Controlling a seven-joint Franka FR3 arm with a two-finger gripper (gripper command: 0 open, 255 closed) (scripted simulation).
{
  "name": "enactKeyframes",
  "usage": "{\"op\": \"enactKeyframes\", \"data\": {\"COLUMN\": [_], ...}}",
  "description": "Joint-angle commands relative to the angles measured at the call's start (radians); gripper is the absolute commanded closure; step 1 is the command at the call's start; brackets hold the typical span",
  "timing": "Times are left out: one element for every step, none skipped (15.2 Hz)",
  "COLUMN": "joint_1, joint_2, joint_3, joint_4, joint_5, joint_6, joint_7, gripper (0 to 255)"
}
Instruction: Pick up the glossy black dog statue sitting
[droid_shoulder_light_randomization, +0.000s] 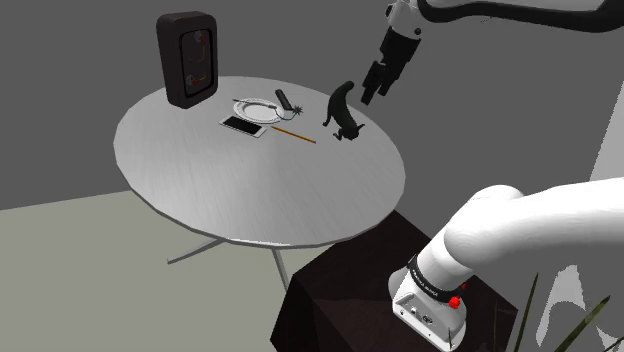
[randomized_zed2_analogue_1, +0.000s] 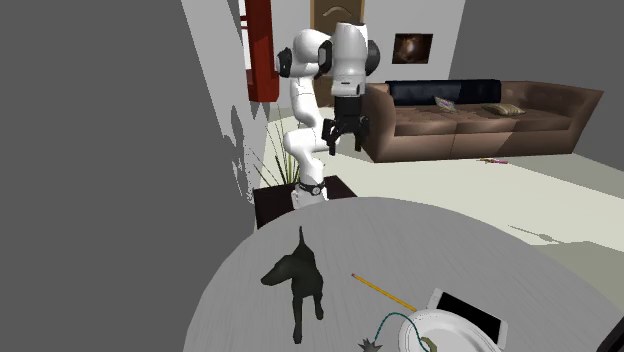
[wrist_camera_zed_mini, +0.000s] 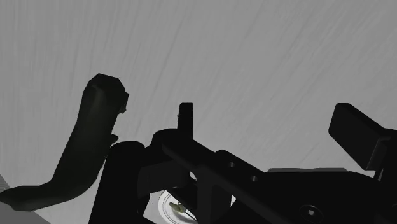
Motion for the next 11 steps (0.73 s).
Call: {"op": "enactKeyframes", "data": {"joint_1": [-0.013, -0.020, -0.026, -0.032, -0.038, -0.044, -0.050, -0.056, -0.062, -0.067, -0.073], "joint_2": [0.045, 0.068, 0.092, 0.116, 0.142, 0.168, 0.196, 0.224, 0.253, 0.282, 0.312], "joint_3": [-0.021, -0.031, -0.040, -0.049, -0.058, -0.067, -0.076, -0.085, -0.094, -0.103, -0.112], "joint_4": [-0.010, -0.015, -0.019, -0.021, -0.023, -0.023, -0.021, -0.019, -0.015, -0.011, -0.004], "joint_5": [-0.020, -0.029, -0.037, -0.046, -0.054, -0.061, -0.069, -0.076, -0.083, -0.089, -0.094], "joint_6": [0.053, 0.079, 0.105, 0.131, 0.156, 0.182, 0.207, 0.231, 0.256, 0.279, 0.303], "joint_7": [-0.021, -0.029, -0.037, -0.044, -0.052, -0.059, -0.066, -0.073, -0.080, -0.087, -0.094], "gripper": [0, 0, 0, 0, 0, 0, 0, 0, 0, 0, 0]}}
